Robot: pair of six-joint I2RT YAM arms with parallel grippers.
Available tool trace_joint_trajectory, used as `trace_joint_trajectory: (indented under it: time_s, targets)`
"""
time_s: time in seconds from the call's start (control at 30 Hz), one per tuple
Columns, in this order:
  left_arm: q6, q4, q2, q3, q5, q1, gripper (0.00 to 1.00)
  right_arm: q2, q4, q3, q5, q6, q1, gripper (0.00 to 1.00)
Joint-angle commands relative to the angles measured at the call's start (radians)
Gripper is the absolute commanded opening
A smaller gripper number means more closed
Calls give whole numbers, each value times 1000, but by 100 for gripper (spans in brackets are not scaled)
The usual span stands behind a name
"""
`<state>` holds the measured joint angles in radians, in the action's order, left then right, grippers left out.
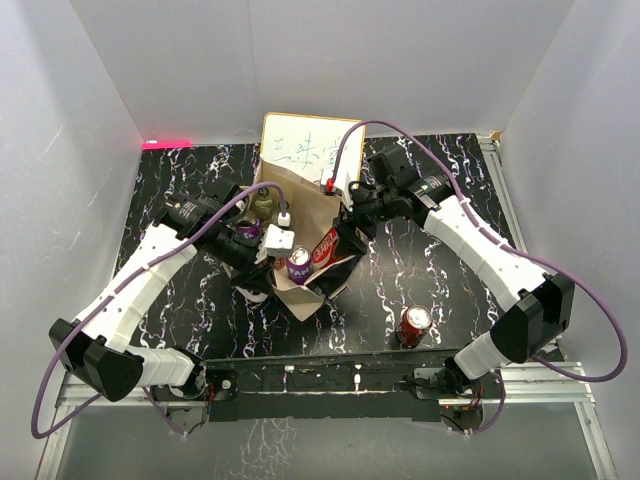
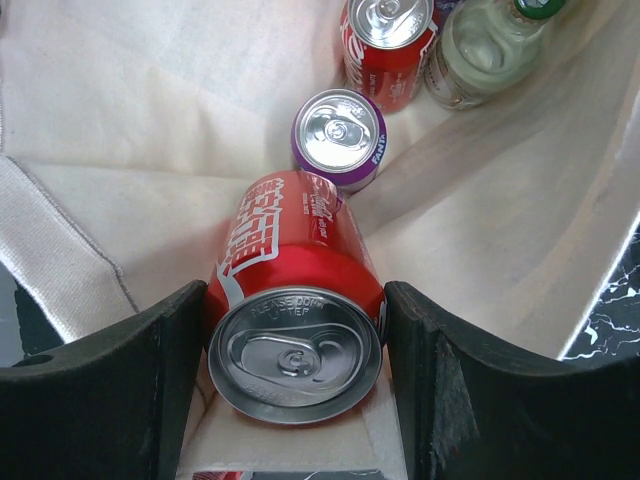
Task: Place the beverage into the canvas bag
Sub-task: Place the drink in the canvas bag.
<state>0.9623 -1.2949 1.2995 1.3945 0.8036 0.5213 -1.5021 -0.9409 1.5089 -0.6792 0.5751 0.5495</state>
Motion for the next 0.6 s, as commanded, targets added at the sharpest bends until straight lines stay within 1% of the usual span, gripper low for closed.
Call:
trace_joint_trajectory:
  time_s: [0.0, 0.17, 0.37, 0.57]
  targets:
    - [39, -5, 31, 1, -57, -2, 5, -48, 64, 59, 17, 3, -7, 8]
    - [45, 9, 28, -13, -55, -2, 3, -118, 138, 88, 60, -35, -7, 8]
    - [27, 15, 52, 0, -47, -2, 2, -170, 250, 98, 103, -11, -3, 8]
    - [23, 25, 64, 13, -55, -2, 2, -214, 219, 177, 84, 66, -4, 8]
